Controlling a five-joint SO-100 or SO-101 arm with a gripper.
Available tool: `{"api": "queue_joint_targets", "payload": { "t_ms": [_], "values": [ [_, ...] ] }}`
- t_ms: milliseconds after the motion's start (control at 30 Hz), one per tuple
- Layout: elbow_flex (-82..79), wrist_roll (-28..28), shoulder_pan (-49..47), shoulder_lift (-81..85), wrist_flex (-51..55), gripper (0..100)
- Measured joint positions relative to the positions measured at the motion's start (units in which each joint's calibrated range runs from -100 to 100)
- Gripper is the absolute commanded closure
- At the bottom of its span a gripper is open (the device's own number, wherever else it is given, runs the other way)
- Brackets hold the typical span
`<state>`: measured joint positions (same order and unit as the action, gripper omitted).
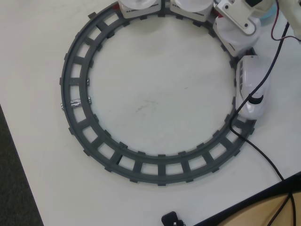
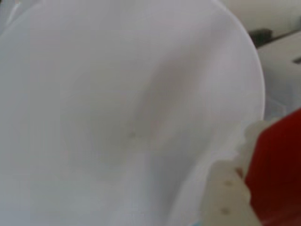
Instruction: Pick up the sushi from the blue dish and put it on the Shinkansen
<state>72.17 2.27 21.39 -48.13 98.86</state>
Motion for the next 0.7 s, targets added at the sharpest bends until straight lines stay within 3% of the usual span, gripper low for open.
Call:
{"api": "queue_joint_targets", "payload": {
  "t_ms": [233, 400, 700],
  "values": [
    [-11.53, -0.99, -1.58, 1.94, 0.0, 98],
    [-26.92, -1.83, -3.31, 13.39, -0.17, 98],
    [-55.38, -1.93, -3.23, 34.95, -10.41, 98]
  ]
}}
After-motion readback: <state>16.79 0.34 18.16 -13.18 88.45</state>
